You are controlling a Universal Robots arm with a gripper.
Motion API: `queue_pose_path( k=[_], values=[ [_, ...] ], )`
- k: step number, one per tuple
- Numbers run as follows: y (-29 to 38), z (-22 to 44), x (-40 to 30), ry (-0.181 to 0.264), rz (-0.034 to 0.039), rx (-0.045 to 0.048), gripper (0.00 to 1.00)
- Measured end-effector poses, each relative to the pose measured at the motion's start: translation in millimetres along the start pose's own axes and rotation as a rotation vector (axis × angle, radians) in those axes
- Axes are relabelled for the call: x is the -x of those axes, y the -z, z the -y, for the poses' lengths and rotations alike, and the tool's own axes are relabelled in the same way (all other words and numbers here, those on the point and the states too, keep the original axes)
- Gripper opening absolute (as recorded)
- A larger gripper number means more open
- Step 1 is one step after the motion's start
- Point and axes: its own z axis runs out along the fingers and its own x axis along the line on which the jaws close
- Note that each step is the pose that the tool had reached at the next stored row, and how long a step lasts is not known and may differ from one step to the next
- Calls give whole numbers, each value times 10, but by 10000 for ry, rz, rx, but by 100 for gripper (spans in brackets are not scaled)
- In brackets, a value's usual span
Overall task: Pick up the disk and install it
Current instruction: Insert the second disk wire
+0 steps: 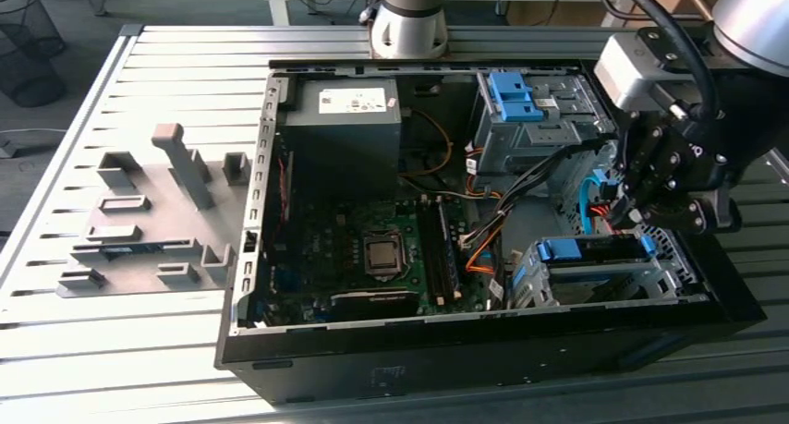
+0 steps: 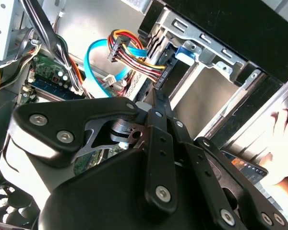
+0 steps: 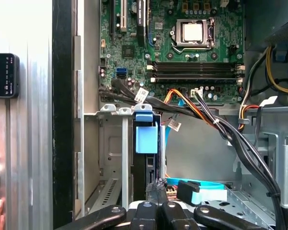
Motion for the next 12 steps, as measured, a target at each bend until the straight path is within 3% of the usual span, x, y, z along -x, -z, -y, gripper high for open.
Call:
queue_pose_path(
  k=[5,10,12],
  values=[
    [15,-41,-1,0,-4,-5,11],
    [160,-48,-3,0,-1,-6,11],
    [180,-48,-3,0,0,-5,11]
  ],
)
